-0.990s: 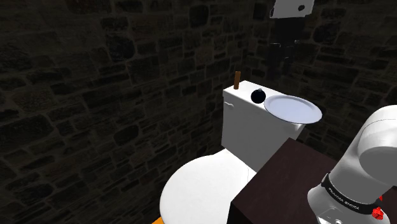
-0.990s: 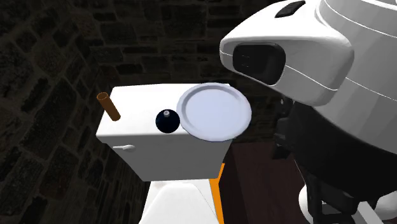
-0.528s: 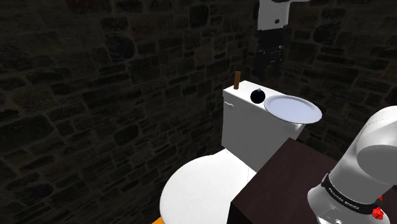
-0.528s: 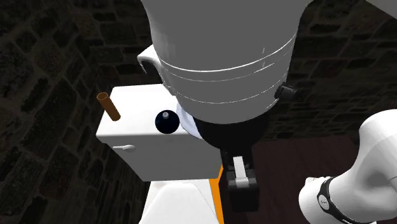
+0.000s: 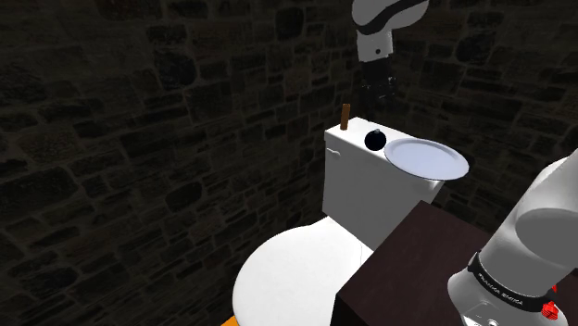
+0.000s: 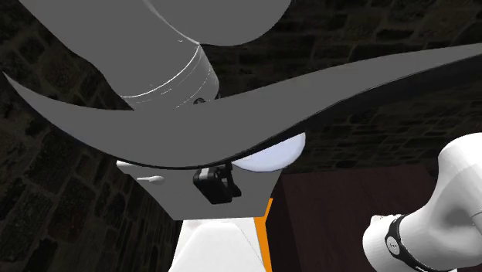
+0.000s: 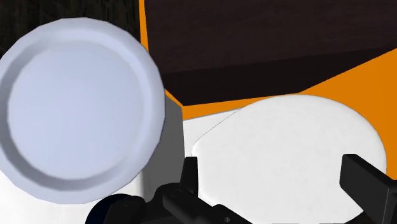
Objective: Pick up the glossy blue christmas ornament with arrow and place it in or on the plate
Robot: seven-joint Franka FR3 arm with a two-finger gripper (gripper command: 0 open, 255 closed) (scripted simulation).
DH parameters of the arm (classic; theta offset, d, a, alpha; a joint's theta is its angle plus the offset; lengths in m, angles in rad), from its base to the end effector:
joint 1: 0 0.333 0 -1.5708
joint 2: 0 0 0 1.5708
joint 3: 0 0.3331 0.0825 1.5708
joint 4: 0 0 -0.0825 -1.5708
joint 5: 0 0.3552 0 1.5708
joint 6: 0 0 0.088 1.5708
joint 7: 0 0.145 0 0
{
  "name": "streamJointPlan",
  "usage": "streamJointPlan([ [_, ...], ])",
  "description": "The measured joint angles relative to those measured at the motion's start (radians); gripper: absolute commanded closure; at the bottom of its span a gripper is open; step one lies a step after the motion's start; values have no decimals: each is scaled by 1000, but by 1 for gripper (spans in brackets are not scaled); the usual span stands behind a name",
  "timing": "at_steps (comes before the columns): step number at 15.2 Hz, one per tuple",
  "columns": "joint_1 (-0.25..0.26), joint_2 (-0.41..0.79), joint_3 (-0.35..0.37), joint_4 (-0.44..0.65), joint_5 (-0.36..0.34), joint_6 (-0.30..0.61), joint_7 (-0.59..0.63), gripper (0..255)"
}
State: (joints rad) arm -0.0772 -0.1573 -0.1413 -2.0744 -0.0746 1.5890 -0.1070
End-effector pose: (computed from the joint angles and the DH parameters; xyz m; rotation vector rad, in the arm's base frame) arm 0.4154 -0.1054 0.4658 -3.0929 0.1429 0.5208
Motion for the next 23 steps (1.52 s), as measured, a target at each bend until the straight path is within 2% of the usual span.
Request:
streamJointPlan([
  [7, -41, 285, -43, 214, -37, -26, -46, 0],
  [17, -131, 737, -94, 653, -70, -137, -127, 0],
  [20, -138, 760, -97, 654, -74, -125, -129, 0],
  [23, -139, 749, -98, 599, -77, -82, -124, 0],
])
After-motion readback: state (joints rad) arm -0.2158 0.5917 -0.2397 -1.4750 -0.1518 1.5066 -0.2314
